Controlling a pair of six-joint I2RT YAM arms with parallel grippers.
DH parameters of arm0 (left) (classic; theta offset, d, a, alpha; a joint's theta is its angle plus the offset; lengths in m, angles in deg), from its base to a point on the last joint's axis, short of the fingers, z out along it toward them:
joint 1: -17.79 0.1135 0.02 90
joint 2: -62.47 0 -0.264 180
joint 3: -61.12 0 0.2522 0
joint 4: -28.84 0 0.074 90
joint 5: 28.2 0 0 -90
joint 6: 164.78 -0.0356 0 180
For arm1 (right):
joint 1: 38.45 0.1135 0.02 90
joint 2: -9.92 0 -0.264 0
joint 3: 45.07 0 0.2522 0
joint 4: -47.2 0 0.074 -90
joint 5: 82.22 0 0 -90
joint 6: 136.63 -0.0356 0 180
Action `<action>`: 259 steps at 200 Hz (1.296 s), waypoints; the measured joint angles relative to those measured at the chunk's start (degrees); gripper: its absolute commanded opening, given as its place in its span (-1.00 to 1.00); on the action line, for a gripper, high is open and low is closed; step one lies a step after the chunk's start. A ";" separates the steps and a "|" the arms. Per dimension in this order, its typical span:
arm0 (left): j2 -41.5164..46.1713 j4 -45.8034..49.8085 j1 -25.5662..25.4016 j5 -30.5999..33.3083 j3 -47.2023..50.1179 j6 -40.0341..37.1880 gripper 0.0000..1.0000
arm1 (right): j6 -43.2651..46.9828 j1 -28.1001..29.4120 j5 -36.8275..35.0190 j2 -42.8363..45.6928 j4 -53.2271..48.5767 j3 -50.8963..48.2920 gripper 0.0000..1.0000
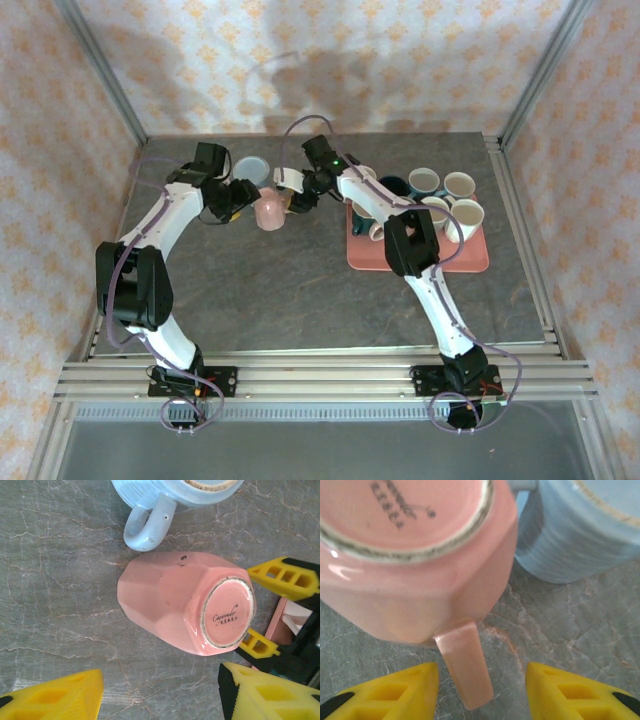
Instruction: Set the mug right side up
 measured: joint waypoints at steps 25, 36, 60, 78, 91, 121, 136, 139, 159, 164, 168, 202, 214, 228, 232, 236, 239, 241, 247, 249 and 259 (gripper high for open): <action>-0.04 0.02 0.11 -0.94 -0.11 0.00 0.25 | 0.46 0.31 0.15 -0.81 -0.90 0.04 -0.14; -0.20 0.04 0.09 -1.16 -0.46 -0.02 0.24 | 0.72 0.59 0.13 -1.27 -1.20 0.33 -0.19; -0.52 0.07 0.31 -1.99 -1.57 -0.07 0.23 | 0.94 0.94 0.17 -1.95 -1.29 0.79 -0.24; -0.50 0.07 0.46 -2.47 -2.03 -0.07 0.23 | 1.09 1.03 0.17 -1.95 -1.49 0.96 -0.31; -0.50 0.09 0.46 -2.56 -2.05 -0.04 0.22 | 1.29 1.03 0.22 -1.97 -1.77 1.36 -0.35; -0.50 0.02 0.46 -2.58 -1.73 -0.04 0.22 | 1.90 1.03 0.37 -1.97 -2.62 2.08 -0.47; -0.42 0.04 0.46 -2.58 -1.05 -0.02 0.22 | 1.99 1.05 0.37 -1.97 -2.97 2.27 -0.57; -0.39 0.02 0.48 -2.58 -0.87 -0.02 0.22 | 2.05 1.07 0.42 -1.95 -3.06 2.27 -0.60; -0.31 0.02 0.48 -2.58 -0.15 0.00 0.21 | 2.47 1.18 0.50 -1.95 -3.34 2.32 -0.80; -0.28 0.04 0.48 -2.58 -0.02 0.02 0.21 | 2.29 1.20 0.46 -1.95 -3.37 2.36 -0.86; -0.15 0.04 0.48 -2.58 0.15 0.02 0.21 | 2.23 1.20 0.42 -1.95 -3.37 2.36 -0.90; 1.62 0.13 0.70 -2.89 0.76 0.09 0.19 | 1.42 1.42 0.20 -1.40 -2.95 1.42 -1.00; 3.17 0.22 0.83 -3.19 1.33 0.48 0.18 | 0.15 1.60 -0.20 -0.09 -2.10 -0.87 -1.00; 5.57 0.31 0.96 -3.78 2.47 0.94 0.18 | -2.32 1.79 -0.79 2.82 -0.39 -5.62 -1.00; 6.25 0.33 1.05 -3.93 2.86 1.07 0.18 | -3.02 1.88 -0.85 3.82 0.09 -7.23 -1.00; 7.15 0.37 1.07 -4.02 3.32 1.18 0.18 | -3.89 1.95 -1.07 4.74 0.48 -8.63 -1.00; 7.76 0.46 1.07 -4.07 3.67 1.33 0.18 | -4.55 2.03 -1.27 5.62 0.79 -9.92 -1.00; 8.33 0.50 1.07 -4.15 3.91 1.38 0.18 | -5.09 2.05 -1.42 6.25 0.98 -10.75 -1.00; 9.75 0.57 1.07 -4.24 4.68 1.62 0.17 | -6.32 2.21 -1.73 7.72 1.49 -12.90 -1.00; 10.29 0.55 1.07 -4.31 4.96 1.84 0.17 | -6.84 2.25 -1.92 8.24 1.70 -13.68 -1.00; 12.83 0.68 1.07 -4.39 6.32 2.40 0.18 | -9.14 2.58 -2.62 10.97 2.64 -17.49 -1.00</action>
